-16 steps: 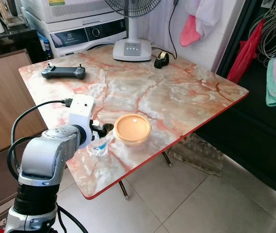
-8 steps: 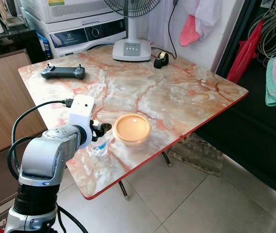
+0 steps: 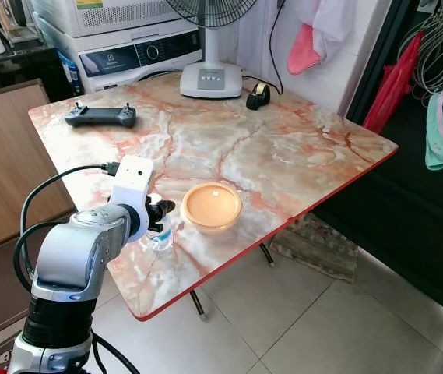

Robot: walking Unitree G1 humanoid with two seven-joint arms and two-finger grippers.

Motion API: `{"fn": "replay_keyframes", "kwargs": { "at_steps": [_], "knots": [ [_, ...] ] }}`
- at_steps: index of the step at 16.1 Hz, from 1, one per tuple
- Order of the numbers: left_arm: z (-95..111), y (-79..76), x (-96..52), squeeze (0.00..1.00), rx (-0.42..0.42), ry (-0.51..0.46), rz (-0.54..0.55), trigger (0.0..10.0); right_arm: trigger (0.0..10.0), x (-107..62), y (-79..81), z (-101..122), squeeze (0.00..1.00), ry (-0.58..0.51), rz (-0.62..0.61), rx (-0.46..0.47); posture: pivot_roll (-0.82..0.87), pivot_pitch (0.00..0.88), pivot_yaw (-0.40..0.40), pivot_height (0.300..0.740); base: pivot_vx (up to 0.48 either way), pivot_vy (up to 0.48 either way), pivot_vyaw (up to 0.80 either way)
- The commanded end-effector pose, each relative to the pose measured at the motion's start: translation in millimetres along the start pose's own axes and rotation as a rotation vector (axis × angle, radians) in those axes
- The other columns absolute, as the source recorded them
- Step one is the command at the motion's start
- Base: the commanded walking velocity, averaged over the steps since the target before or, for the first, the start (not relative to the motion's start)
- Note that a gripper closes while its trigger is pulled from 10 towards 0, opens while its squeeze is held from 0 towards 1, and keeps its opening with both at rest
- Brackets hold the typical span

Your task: Restocking fridge

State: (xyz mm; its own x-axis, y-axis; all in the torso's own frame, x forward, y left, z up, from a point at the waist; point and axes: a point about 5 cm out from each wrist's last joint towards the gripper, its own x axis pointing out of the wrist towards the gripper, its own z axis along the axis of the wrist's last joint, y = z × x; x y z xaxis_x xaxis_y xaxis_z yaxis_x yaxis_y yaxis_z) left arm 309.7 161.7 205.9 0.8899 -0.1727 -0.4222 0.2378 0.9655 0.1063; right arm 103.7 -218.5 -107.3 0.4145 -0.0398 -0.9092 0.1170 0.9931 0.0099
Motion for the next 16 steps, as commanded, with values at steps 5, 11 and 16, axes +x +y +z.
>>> {"fn": "replay_keyframes", "kwargs": {
  "at_steps": [5,11,16],
  "knots": [
    [2,11.8,-2.1,0.00,0.061,-0.021,0.097,0.0,10.0,-0.3,-1.9,1,0.00,-0.008,-0.005,0.017,0.16,0.000,-0.051,0.740,0.000,0.000,0.00],
    [18,94.2,-36.6,0.00,0.090,-0.233,0.486,9.0,10.0,0.7,5.1,0,0.00,-0.007,0.015,0.019,0.20,0.000,-0.045,0.740,0.000,0.000,0.00],
    [-97,139.3,-48.0,0.00,-0.084,-0.068,0.618,10.0,10.0,2.8,20.6,0,0.00,-0.003,0.055,0.006,0.25,0.000,-0.050,0.740,0.000,0.000,0.00]
  ]
}}
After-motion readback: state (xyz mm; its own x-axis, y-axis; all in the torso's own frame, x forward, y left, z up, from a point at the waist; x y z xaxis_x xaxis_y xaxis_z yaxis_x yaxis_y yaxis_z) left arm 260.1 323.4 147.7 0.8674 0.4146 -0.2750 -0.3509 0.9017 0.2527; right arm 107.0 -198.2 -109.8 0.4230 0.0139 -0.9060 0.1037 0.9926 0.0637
